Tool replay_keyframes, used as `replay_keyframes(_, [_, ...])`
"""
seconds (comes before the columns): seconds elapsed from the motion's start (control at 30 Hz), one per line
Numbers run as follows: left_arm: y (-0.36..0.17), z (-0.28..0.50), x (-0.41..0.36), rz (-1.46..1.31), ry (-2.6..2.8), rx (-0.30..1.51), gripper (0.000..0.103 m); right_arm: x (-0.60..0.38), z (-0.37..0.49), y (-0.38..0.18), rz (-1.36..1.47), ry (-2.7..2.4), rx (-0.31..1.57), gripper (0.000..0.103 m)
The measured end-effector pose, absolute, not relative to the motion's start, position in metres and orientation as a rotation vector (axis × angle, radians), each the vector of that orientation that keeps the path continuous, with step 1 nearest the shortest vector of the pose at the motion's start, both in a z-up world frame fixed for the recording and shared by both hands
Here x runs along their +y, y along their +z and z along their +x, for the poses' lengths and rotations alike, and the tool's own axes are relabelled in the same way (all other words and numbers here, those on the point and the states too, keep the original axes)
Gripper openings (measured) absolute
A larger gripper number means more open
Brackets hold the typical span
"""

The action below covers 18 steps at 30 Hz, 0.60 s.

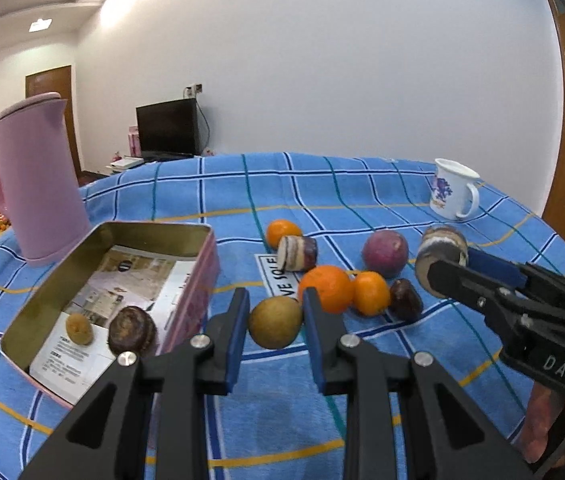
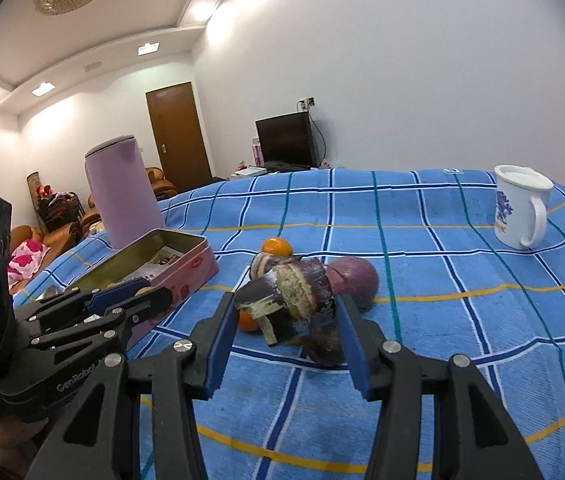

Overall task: Organize fruits
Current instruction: 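Close the left tool on the second small yellow fruit, then carry the cut mangosteen in the right tool and yellow fruit in the left tool over the tin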

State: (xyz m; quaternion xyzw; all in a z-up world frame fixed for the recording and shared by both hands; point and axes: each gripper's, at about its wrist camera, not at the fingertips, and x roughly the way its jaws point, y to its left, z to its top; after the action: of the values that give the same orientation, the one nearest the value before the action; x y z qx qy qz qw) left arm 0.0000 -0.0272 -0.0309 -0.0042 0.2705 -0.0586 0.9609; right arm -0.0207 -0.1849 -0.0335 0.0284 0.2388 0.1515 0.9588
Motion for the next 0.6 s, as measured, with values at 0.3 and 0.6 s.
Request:
replay_keyframes(0.3, [-0.027,-0.002,-0.014,0.007,-0.058,0.522,0.028,-0.169,-0.013,-0.035,0.046,0.344,0.497,0.051])
replay_keyframes(0.6, [-0.029,-0.001,0.005,-0.01,-0.019,0.538,0.028,-0.151,-0.004,-0.034,0.034,0.382,0.506,0.051])
